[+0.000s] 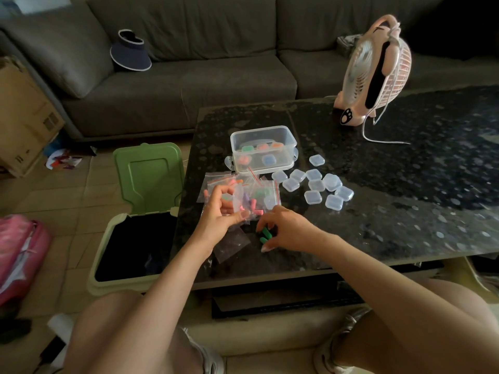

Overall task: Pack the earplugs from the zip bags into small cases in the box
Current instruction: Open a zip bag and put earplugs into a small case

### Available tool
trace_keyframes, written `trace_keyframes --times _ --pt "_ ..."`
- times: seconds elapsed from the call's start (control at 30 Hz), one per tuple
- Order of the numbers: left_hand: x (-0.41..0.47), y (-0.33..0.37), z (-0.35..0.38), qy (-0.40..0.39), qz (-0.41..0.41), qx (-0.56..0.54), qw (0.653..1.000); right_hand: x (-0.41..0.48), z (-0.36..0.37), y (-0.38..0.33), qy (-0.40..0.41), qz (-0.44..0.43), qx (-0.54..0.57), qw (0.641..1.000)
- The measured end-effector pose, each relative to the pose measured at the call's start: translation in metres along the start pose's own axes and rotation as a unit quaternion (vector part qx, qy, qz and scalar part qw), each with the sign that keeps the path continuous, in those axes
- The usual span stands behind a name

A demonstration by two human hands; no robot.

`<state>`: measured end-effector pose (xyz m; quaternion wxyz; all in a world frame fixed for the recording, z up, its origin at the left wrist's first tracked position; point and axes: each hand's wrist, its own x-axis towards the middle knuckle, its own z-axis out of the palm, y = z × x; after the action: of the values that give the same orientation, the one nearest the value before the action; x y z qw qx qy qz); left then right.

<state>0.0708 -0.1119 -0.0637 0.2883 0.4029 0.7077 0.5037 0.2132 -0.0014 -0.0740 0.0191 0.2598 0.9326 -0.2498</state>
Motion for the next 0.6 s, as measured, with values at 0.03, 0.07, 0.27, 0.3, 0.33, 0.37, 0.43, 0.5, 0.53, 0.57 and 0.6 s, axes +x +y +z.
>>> trace_keyframes --times 0.03,0.07,0.27,0.3,0.33,0.37,0.43,0.5,0.53,0.57,0.6 --pt "0.001 -0.001 0.000 0.000 -0.001 -0.008 1.000 0.000 0.002 -0.001 -0.002 -0.002 -0.010 1.000" --pt "0.002 -0.003 0.001 0.001 -0.002 -0.012 1.000 0.000 0.003 0.000 -0.001 -0.007 -0.011 1.000" --pt "0.005 -0.006 0.004 0.005 0.005 -0.024 1.000 -0.001 0.006 -0.005 0.021 -0.039 -0.009 0.999" --pt "0.006 -0.007 0.005 0.006 0.004 -0.025 1.000 -0.001 0.007 -0.005 0.024 -0.041 -0.008 0.999" --pt "0.006 -0.007 0.005 0.006 0.003 -0.024 1.000 -0.001 0.008 -0.004 0.027 -0.041 -0.007 0.999" --pt "0.007 -0.008 0.006 0.006 0.003 -0.020 1.000 0.000 0.008 -0.003 0.029 -0.039 -0.006 0.999" --pt "0.006 -0.006 0.008 0.007 0.008 -0.009 1.000 0.002 0.004 -0.001 0.040 -0.031 -0.002 0.999" --pt "0.004 -0.004 0.011 0.010 0.018 -0.009 1.000 0.002 -0.006 0.002 0.080 -0.024 0.021 0.996" --pt "0.004 -0.004 0.012 0.011 0.021 -0.011 1.000 0.002 -0.013 0.003 0.107 -0.024 0.040 0.993" --pt "0.004 -0.004 0.013 0.010 0.024 -0.014 1.000 0.001 -0.019 0.003 0.130 -0.027 0.064 0.989" --pt "0.005 -0.005 0.014 0.005 0.023 -0.021 0.999 -0.001 -0.025 0.003 0.145 -0.032 0.092 0.985"
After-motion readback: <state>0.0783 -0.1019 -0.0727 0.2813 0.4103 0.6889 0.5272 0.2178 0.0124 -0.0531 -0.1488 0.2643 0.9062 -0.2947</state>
